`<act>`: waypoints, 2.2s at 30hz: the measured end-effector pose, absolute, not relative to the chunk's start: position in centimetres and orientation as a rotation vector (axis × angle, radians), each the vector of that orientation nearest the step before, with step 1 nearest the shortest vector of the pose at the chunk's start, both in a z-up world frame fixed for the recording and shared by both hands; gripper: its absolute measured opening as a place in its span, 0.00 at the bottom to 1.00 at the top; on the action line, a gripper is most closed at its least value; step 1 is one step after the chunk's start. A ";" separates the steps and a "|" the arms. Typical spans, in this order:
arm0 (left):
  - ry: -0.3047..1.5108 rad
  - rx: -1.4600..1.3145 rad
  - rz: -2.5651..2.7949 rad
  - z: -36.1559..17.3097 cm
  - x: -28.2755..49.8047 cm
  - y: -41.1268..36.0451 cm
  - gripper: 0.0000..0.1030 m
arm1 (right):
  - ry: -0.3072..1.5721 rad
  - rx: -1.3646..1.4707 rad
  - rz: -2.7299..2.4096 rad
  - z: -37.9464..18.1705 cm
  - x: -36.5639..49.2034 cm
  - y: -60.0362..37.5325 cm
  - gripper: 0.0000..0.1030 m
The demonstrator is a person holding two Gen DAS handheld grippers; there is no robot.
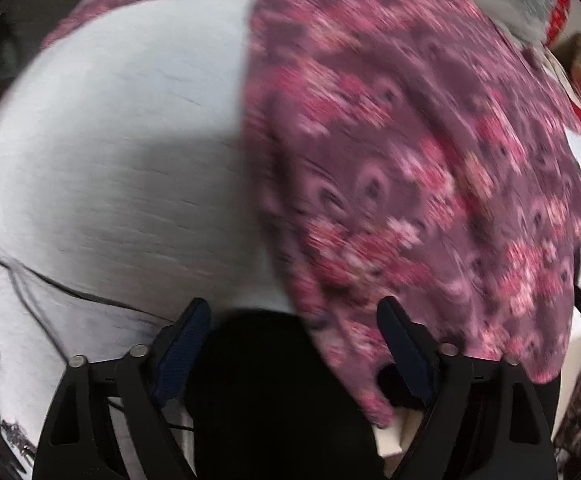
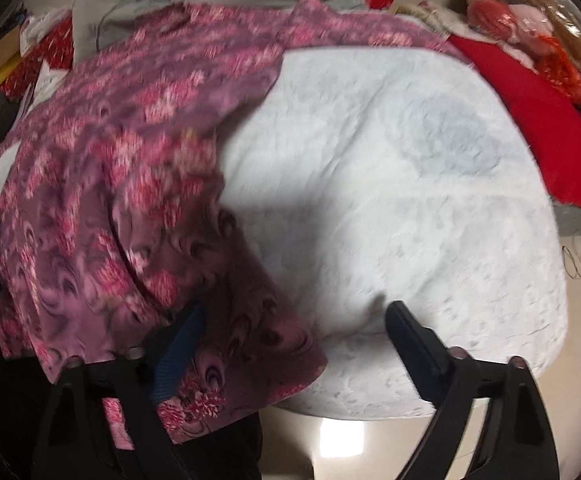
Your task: Fold small clothes
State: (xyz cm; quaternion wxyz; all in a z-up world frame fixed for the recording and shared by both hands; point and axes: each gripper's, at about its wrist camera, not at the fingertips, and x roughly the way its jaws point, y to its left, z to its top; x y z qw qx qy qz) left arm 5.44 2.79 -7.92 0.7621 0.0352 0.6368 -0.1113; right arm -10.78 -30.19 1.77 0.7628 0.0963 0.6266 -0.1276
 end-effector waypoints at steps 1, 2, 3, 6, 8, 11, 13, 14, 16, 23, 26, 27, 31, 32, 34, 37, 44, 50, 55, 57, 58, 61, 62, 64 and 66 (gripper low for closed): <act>1.399 0.085 -0.270 -8.3 5.3 2.2 0.50 | 1.390 0.201 -0.254 1.2 -10.8 -29.8 0.64; 1.423 0.107 -0.294 -8.8 5.3 1.5 0.27 | 1.405 0.177 -0.250 0.8 -10.9 -29.5 0.61; 1.439 0.123 -0.303 -9.3 5.3 1.2 0.14 | 1.399 0.138 -0.251 0.8 -11.0 -29.1 0.57; 1.429 0.126 -0.307 -9.4 5.3 1.1 0.04 | 1.358 0.115 -0.197 1.8 -11.7 -28.4 0.02; 1.410 0.080 -0.321 -8.0 5.4 2.1 0.03 | 1.325 0.222 -0.150 3.4 -12.3 -29.3 0.03; 1.354 -0.038 -0.338 -4.0 5.2 5.4 0.03 | 1.210 0.409 -0.115 7.6 -13.9 -31.7 0.03; 1.317 -0.108 -0.347 -1.4 4.8 7.4 0.03 | 1.124 0.508 -0.114 10.9 -15.2 -33.3 0.03; 1.298 -0.134 -0.346 0.1 4.4 8.2 0.03 | 1.095 0.547 -0.113 12.1 -15.8 -34.1 0.03; 1.267 -0.163 -0.340 2.1 4.1 9.7 0.03 | 1.050 0.624 -0.109 14.0 -17.1 -35.4 0.02; 1.379 -0.137 -0.268 -1.4 2.9 10.4 0.04 | 1.211 0.622 -0.160 10.6 -18.9 -35.2 0.02; 1.454 -0.127 -0.210 -4.3 3.3 10.5 0.05 | 1.327 0.605 -0.170 7.1 -18.8 -34.4 0.02; 1.453 -0.118 -0.202 -4.4 3.3 10.6 0.06 | 1.360 0.583 -0.171 6.5 -18.9 -34.0 0.02; 1.398 -0.125 -0.232 -2.2 4.7 10.5 0.07 | 1.399 0.502 -0.213 6.7 -17.4 -34.2 0.08; 1.364 -0.114 -0.233 -1.1 4.9 10.3 0.12 | 1.369 0.499 -0.223 7.2 -16.6 -34.6 0.08; 1.309 -0.101 -0.254 0.7 5.7 9.7 0.27 | 1.285 0.522 -0.219 8.4 -14.1 -35.4 0.08; 1.218 -0.075 -0.270 2.3 6.7 7.2 0.51 | 1.186 0.510 -0.179 9.1 -9.6 -35.1 0.13; 1.218 0.027 -0.233 -1.8 10.7 -0.9 0.53 | 1.217 0.426 -0.176 3.1 -0.8 -33.2 0.13; 1.206 0.090 -0.209 -5.0 12.2 -3.6 0.59 | 1.128 0.613 -0.175 4.5 0.3 -39.4 0.12; 1.184 0.103 -0.234 -5.5 12.0 -3.8 0.66 | 0.930 0.860 -0.527 5.1 -1.0 -54.6 0.51; 1.177 0.096 -0.239 -5.5 12.0 -3.8 0.68 | 0.869 1.005 -0.682 3.3 -1.9 -60.9 0.51; 1.176 0.102 -0.244 -5.6 12.1 -3.8 0.69 | 0.853 1.042 -0.719 2.7 -2.1 -62.5 0.51; 1.180 0.121 -0.249 -5.8 12.5 -4.0 0.70 | 0.789 1.173 -0.801 0.0 -1.7 -67.5 0.51; 1.184 0.122 -0.251 -5.8 12.7 -4.1 0.71 | 0.783 1.202 -0.805 -0.9 -1.2 -68.4 0.51; 1.194 0.119 -0.256 -5.7 13.1 -4.2 0.71 | 0.788 1.252 -0.805 -3.2 0.6 -69.7 0.51; 1.201 0.111 -0.258 -5.6 13.5 -4.1 0.71 | 0.846 1.276 -0.791 -5.4 2.4 -70.9 0.54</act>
